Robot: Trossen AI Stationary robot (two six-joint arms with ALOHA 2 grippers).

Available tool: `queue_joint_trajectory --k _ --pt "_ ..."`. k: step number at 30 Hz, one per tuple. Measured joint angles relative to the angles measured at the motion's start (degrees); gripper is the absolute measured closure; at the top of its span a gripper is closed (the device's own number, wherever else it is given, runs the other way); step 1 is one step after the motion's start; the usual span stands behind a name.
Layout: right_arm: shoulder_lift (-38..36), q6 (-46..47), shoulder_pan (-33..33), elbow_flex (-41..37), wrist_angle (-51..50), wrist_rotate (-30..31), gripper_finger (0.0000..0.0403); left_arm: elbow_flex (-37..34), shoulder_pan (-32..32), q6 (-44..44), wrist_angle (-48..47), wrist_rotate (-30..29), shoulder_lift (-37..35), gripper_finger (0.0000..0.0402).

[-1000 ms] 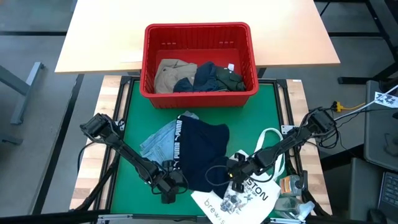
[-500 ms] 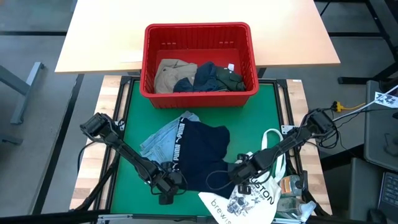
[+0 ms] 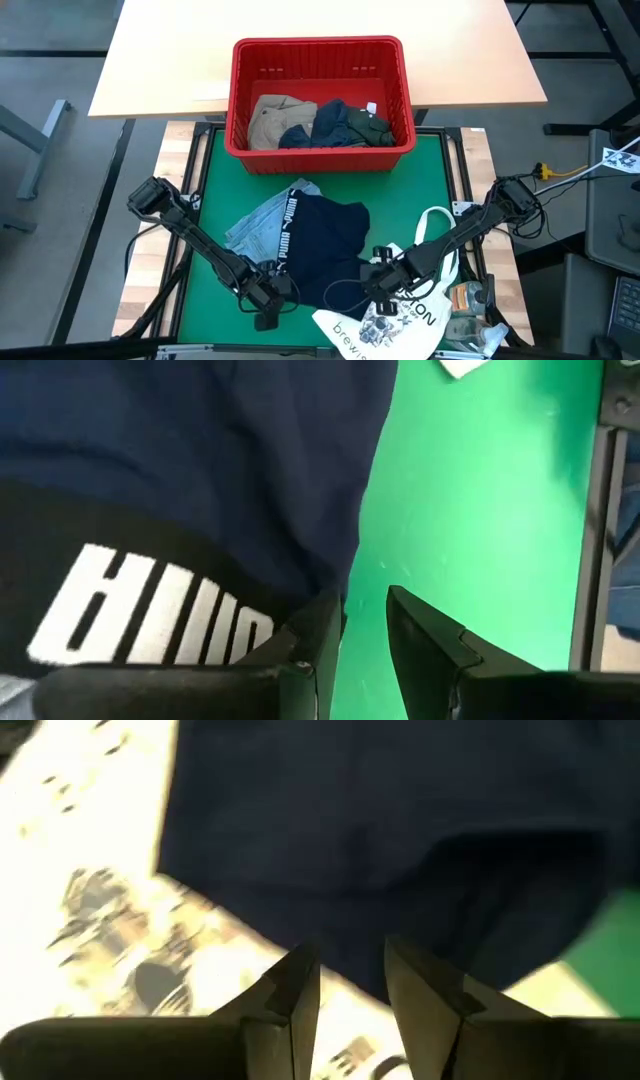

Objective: Fold Laundry from Bin
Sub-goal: Fold the dark blue boxer shorts

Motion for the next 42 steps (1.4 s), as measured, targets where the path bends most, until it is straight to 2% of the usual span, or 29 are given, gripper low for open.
queue_joint_trajectory --k 4,12,24,27,29,32,33,35,42 --pt "-0.03 4.01 -0.37 0.0 -0.05 5.57 0.0286 0.04 0.38 -0.02 1.44 -2.14 -0.04 0.032" --pt "1.67 15.31 -0.46 0.09 2.93 8.04 0.0286 0.11 0.29 0.04 2.09 -6.18 -0.11 0.032" --pt "5.55 17.08 -2.37 0.11 7.02 9.61 0.0287 0.16 0.31 0.25 2.48 -7.52 -0.2 0.032" --pt "5.59 17.13 -2.84 0.11 7.04 9.44 0.0305 0.19 0.29 0.37 2.42 -7.52 -0.1 0.032" --pt "5.57 17.07 -3.14 0.11 7.02 9.42 0.0333 0.22 0.28 0.33 2.37 -7.54 0.37 0.032" --pt "5.57 16.75 -3.1 0.11 6.98 8.62 0.0387 0.22 0.2 0.13 2.21 -7.47 2.16 0.032" --pt "5.53 16.63 -3.09 0.11 6.94 8.57 0.0394 0.22 0.2 0.11 2.16 -7.17 2.79 0.032" --pt "5.53 16.63 -3.08 0.11 6.77 6.89 0.0389 0.22 0.2 0.09 2.13 -7.13 3.66 0.032" --pt "4.94 16.52 -2.99 0.13 6.73 -5.19 0.0396 0.22 0.2 0.09 2.09 -7.11 4.11 0.032"
